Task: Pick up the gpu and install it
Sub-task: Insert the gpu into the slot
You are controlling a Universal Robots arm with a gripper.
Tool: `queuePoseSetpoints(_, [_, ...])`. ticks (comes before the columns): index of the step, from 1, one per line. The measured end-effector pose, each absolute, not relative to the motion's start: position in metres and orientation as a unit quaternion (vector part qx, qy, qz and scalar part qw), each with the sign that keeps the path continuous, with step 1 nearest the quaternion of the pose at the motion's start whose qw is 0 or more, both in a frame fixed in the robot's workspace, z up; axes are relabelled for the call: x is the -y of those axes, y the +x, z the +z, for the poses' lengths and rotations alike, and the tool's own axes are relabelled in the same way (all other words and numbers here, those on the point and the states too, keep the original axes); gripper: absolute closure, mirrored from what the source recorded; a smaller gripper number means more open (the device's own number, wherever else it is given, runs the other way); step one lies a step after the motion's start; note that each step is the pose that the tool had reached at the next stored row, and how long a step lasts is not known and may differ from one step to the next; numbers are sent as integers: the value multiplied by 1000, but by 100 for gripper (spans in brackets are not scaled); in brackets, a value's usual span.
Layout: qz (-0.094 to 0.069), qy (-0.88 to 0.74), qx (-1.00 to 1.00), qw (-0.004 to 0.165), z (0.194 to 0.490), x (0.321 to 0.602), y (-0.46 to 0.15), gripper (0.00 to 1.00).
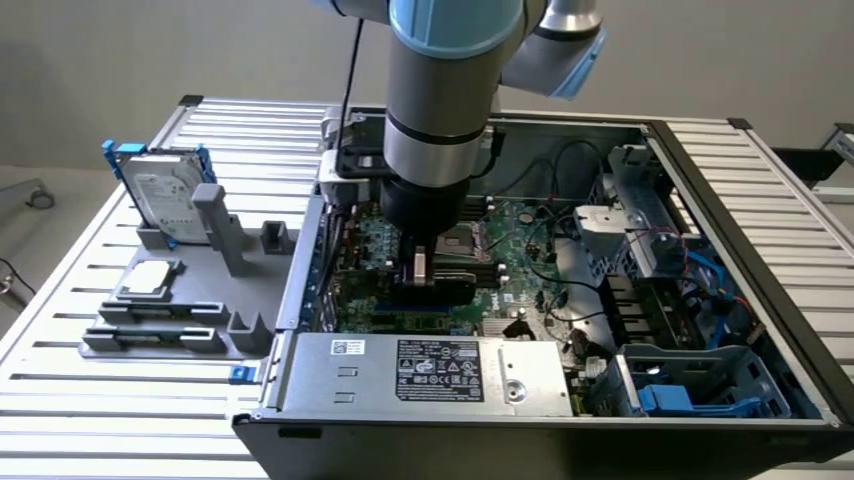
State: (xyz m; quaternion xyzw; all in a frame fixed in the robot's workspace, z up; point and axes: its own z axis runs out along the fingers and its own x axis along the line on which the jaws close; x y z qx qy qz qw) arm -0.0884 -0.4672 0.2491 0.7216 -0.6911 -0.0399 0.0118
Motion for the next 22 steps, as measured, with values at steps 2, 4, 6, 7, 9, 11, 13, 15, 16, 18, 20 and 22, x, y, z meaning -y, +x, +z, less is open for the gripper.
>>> queuePoseSetpoints(2, [-40, 722, 691, 12, 248, 468, -88, 74])
queuePoseSetpoints(4, [-40, 722, 691, 12, 247, 468, -88, 74])
queuePoseSetpoints(6, [-40, 722, 691, 12, 246, 468, -88, 74])
queuePoseSetpoints(7, [-40, 722, 691, 12, 246, 468, -88, 74])
queuePoseSetpoints(9, [-40, 722, 691, 11, 246, 468, -88, 74])
queuePoseSetpoints(11, [-41, 721, 691, 10, 244, 467, -88, 69])
queuePoseSetpoints(13, [-40, 721, 692, 12, 246, 468, -88, 62])
queuePoseSetpoints(15, [-40, 720, 692, 11, 246, 468, -89, 49])
queuePoseSetpoints(16, [-40, 720, 693, 11, 246, 468, -89, 49])
queuePoseSetpoints(18, [-40, 719, 693, 12, 247, 468, -89, 37])
queuePoseSetpoints(20, [-40, 719, 694, 11, 251, 468, -89, 31])
queuePoseSetpoints(22, [-41, 719, 694, 11, 258, 468, -89, 31])
